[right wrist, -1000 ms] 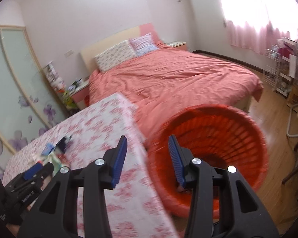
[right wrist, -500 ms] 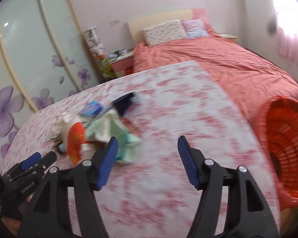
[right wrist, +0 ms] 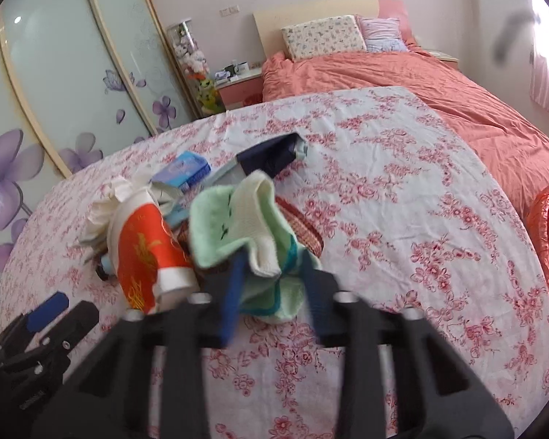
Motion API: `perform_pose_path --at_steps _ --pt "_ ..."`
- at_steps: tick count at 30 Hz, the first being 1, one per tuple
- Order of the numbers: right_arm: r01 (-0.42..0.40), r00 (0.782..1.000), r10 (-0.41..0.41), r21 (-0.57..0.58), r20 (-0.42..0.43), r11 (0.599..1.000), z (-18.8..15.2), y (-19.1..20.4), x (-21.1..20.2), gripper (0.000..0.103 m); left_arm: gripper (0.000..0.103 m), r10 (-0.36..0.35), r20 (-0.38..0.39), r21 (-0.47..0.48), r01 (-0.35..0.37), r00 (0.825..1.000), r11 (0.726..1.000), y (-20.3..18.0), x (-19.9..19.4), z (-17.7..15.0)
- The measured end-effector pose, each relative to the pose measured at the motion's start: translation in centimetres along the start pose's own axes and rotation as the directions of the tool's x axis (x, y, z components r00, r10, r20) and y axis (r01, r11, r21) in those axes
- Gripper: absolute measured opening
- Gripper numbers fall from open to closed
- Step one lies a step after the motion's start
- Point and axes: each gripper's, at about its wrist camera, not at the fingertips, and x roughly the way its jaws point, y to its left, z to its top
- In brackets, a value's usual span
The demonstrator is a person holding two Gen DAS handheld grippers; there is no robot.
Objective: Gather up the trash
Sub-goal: 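Return to the bed and grasp the light green sock with the right tool, then grasp the orange-red paper cup with the left tool while the right tool holds the sock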
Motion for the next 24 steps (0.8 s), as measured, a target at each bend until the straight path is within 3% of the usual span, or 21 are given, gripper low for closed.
perform_pose_path --at_steps 2,9,16,24 --pt "-0.003 1.0 0.003 -0.013 0.008 1.0 -0.3 0.0 -0.4 0.013 0.084 -0.015 0.0 0.001 0.015 1.0 1.0 -0.7 0.1 0.0" --pt "0.055 0.997 -0.056 0.03 0.047 0.998 -0.5 -2.6 -2.5 0.01 0.091 -0.037 0.009 0.009 0.037 0.999 0.999 -3.7 0.5 0.2" --pt "0.274 0.961 -0.276 0.082 0.021 0.958 -0.7 -6.7 -2.5 0.01 0.092 0.003 -0.027 -0.009 -0.004 1.0 1.0 -5.7 2.2 0.9" --pt "0.267 0.964 -0.267 0.087 -0.011 0.96 -0.6 -7.5 -1.9 0.01 0.092 0.072 -0.058 -0.016 -0.073 0.996 0.997 -5.9 3.3 1.6"
